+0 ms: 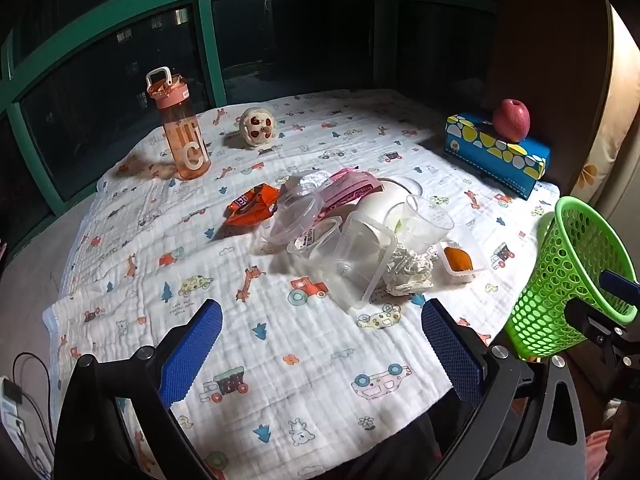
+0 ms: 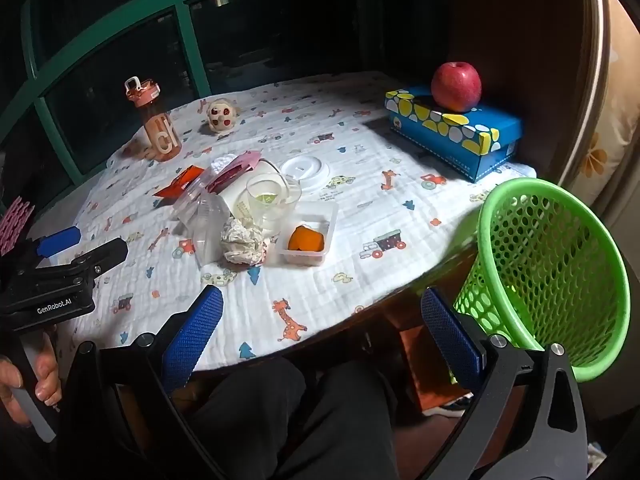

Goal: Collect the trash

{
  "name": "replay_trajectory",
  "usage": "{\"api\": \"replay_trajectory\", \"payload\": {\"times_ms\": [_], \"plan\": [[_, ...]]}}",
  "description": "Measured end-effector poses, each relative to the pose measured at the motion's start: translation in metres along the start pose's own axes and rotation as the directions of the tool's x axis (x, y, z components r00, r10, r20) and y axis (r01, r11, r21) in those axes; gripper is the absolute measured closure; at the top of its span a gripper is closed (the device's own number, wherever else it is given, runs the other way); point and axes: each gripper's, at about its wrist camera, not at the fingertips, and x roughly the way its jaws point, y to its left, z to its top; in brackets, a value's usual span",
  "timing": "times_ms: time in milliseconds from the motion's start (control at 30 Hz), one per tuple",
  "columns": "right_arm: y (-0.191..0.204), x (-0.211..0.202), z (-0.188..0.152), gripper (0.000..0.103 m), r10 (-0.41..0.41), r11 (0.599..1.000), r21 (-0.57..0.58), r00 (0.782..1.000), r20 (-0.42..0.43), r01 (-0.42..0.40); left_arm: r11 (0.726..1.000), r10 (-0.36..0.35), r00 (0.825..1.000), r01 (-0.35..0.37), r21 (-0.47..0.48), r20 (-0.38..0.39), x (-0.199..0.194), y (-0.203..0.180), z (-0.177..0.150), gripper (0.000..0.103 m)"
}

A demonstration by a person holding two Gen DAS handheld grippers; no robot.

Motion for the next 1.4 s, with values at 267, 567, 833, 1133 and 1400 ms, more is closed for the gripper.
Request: {"api": "replay_trajectory", "payload": {"times_ms": [267, 567, 833, 1133, 1400], "plan": [[-0.002, 0.000, 0.000, 0.005, 0.007, 1.000, -0.001, 1.000, 0.004, -0.007, 1.000, -0.003, 1.000, 0.003, -0.004, -0.010, 0.005, -0.010, -0.003, 0.006], [-0.003, 0.000, 0.000, 0.005, -0.003, 1.000, 0.001, 1.000, 0.004, 0.003, 1.000, -0.024, 1.000, 0.024, -0.004, -0.016, 0.007, -0.011, -0.003, 0.006], [-0.004, 0.001, 0.000, 0.005, -0.001, 1.000, 0.005, 1.000, 0.001, 0.001, 1.000, -0.024, 1.000, 0.024, 0.000, -0.017, 0.006, -0.013, -0.002, 0.006], [-0.005, 0.003, -0.001, 0.005, 0.001, 1.000, 0.009, 1.000, 0.001, -0.001, 1.000, -0.024, 1.000, 0.024, -0.001, -0.017, 0.006, -0.013, -0.002, 0.006], [-0.004, 0.004, 0.000, 0.005, 0.000, 1.000, 0.011, 1.000, -0.001, 0.000, 1.000, -0.025, 1.000, 0.025, 0.000, -0.020, 0.006, -0.013, -0.002, 0.006]]}}
